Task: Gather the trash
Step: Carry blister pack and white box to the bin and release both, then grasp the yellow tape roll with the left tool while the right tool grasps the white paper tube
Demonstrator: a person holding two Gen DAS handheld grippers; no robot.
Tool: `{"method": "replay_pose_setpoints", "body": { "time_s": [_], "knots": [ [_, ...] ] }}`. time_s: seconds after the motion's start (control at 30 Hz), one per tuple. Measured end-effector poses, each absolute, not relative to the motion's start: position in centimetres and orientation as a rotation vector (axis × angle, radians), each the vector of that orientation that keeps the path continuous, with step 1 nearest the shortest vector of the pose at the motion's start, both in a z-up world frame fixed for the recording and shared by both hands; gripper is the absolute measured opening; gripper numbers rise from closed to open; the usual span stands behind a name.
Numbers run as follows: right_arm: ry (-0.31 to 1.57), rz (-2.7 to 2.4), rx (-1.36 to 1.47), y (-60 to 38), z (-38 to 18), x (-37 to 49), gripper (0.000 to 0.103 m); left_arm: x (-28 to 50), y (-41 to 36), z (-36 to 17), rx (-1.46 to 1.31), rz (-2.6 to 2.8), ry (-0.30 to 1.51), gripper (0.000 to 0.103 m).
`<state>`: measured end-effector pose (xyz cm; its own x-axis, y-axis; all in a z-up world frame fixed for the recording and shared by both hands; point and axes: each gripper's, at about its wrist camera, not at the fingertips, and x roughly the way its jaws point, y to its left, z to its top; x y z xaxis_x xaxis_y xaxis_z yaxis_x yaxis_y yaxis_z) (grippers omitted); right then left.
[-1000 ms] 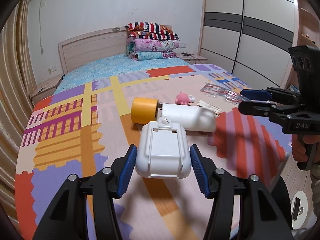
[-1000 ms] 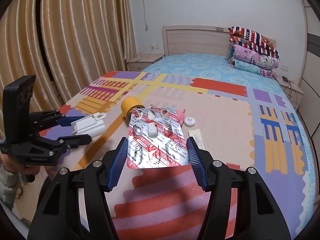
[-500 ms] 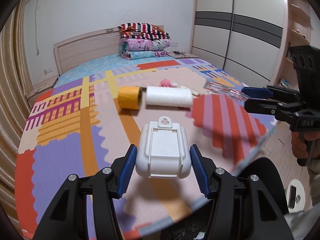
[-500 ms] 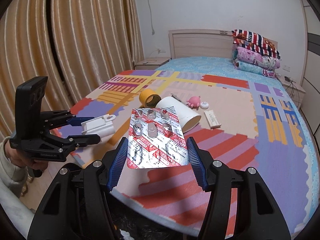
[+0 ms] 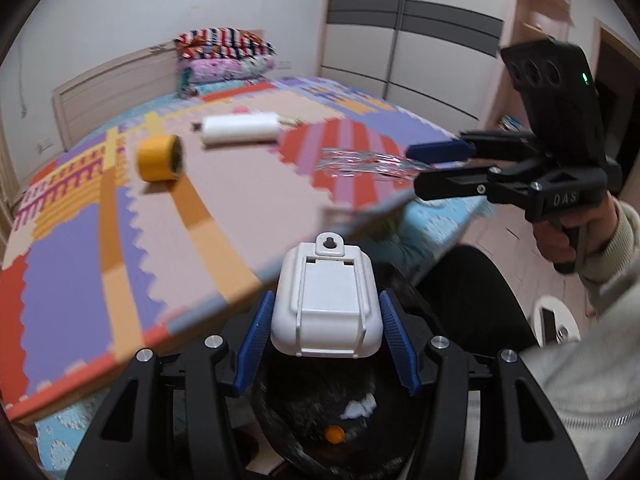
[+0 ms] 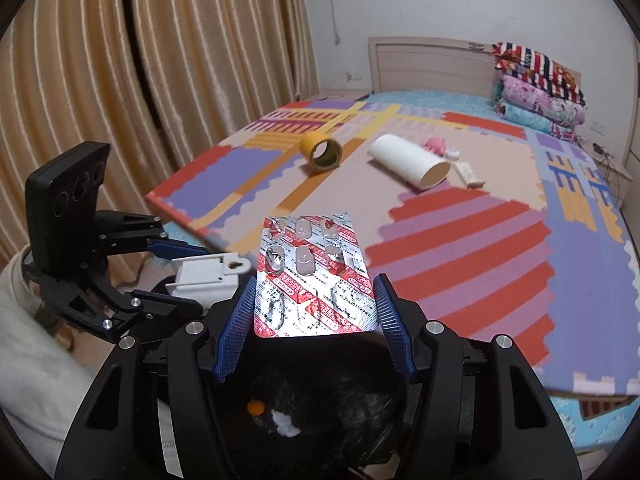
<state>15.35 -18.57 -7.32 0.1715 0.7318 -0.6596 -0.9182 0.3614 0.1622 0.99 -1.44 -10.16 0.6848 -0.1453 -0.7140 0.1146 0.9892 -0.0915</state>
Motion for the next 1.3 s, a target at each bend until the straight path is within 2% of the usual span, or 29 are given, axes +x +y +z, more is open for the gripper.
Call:
{"method": "replay_pose_setpoints", "body": {
  "time_s": [0.23,0.33,0.4,0.5,0.63,0.87,1.0,1.3],
  "knots": [
    [0.799,1.273,-0.346,-19.5,-9.0,12.5,0.059,-0.2,-3.2,-12.1,-0.03,-0.215,0.857,0.053],
    [0.833,1.296,-0.352,-19.8,-9.8,12.2,0.059,-0.6,-3.3,-11.9,-0.015,-0.2,0.839,0.065],
    [0.856,1.309,-0.349,-19.8,-10.2,12.2,0.06,-0.7,-2.7,-11.3,-0.014,-0.158,0.813,0.067],
    [0.874,1.308,-0.349,-19.7,-10.7,12.3,0.06,-1.2,-0.2,-9.6,-0.009,0.02,0.733,0.067],
    [0.888,1.309,-0.332,-19.7,-11.0,12.5,0.06,-1.4,4.2,-8.5,0.01,0.256,0.647,0.073],
    [0.89,1.308,-0.344,-19.2,-11.0,12.7,0.06,0.7,9.2,-11.2,-0.012,0.372,0.727,0.073],
    [0.875,1.304,-0.352,-19.0,-10.5,13.1,0.06,0.9,10.3,-12.1,-0.054,0.358,0.746,0.039],
    [0.821,1.293,-0.357,-18.4,-9.0,13.9,0.06,0.3,9.6,-11.4,-0.063,0.332,0.741,0.039]
  ]
}}
